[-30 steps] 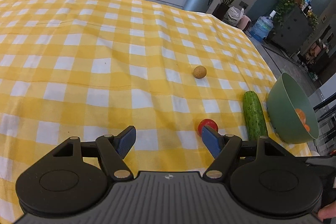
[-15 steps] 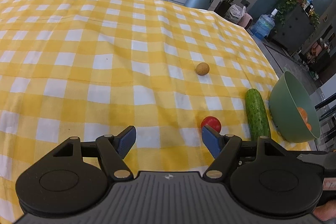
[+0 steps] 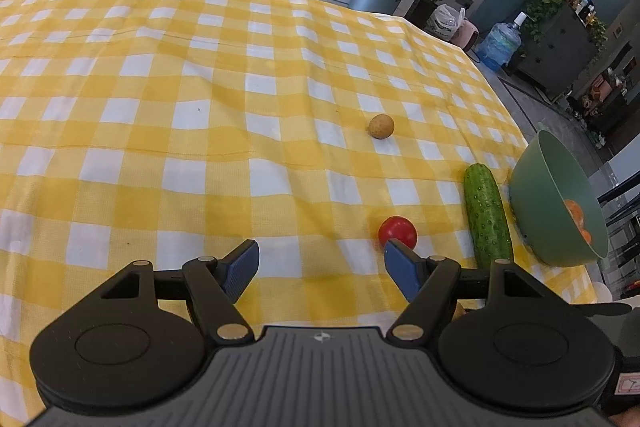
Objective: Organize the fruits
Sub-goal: 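Reach left tool to a small brown fruit and close on it while right holds kiwi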
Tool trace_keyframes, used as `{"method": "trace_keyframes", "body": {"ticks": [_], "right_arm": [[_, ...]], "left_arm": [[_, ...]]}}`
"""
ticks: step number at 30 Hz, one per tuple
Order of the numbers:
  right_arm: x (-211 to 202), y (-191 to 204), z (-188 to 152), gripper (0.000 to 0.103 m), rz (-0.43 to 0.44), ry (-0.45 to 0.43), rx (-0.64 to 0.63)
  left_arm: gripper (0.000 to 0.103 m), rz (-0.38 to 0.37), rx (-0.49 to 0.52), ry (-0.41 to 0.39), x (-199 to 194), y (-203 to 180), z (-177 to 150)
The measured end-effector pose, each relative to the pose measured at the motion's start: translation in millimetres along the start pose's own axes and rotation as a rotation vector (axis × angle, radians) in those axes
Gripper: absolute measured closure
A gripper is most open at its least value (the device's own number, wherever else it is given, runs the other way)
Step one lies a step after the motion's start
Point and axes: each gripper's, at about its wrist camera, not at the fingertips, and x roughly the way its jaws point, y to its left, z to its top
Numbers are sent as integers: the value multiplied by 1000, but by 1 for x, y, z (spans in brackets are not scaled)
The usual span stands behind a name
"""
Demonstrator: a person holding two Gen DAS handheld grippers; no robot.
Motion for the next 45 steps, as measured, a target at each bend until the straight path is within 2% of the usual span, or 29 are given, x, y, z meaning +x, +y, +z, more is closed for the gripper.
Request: {"method": "trace_keyframes", "body": {"ticks": [9, 11, 14, 19, 21, 24, 27, 31, 34, 37, 41, 45], "right_arm": [[0, 1, 1, 75, -8, -16, 1], [0, 3, 1, 80, -12, -32, -8], [0, 6, 0, 81, -18, -38, -29], [-6, -5, 2, 81, 8, -88, 24], [-8, -12, 6, 81, 26, -107, 65], [-8, -20, 11, 81, 33, -128, 100], [-6, -29, 14, 81, 34, -151, 125], [0, -37, 13, 81, 73, -140, 178], [5, -40, 13, 80, 79, -119, 200], [6, -37, 14, 80, 87, -117, 182], [5, -36, 12, 80, 94, -121, 174], [4, -38, 11, 80, 103, -122, 180]], "left_arm": [[19, 3, 5, 4, -1, 0, 0], [19, 2, 7, 5, -1, 0, 0], [19, 2, 12, 5, 0, -1, -1], [19, -16, 33, -31, 1, -4, -1], [19, -25, 72, -49, 4, -10, 4], [19, 15, 178, -65, 14, -28, 12], [19, 23, 261, -123, 28, -42, 19], [22, 43, 286, -204, 55, -52, 30], [26, 68, 306, -215, 79, -56, 37], [26, 82, 361, -179, 102, -64, 43], [27, 99, 441, -198, 115, -74, 44], [30, 93, 458, -210, 122, -77, 47]]}}
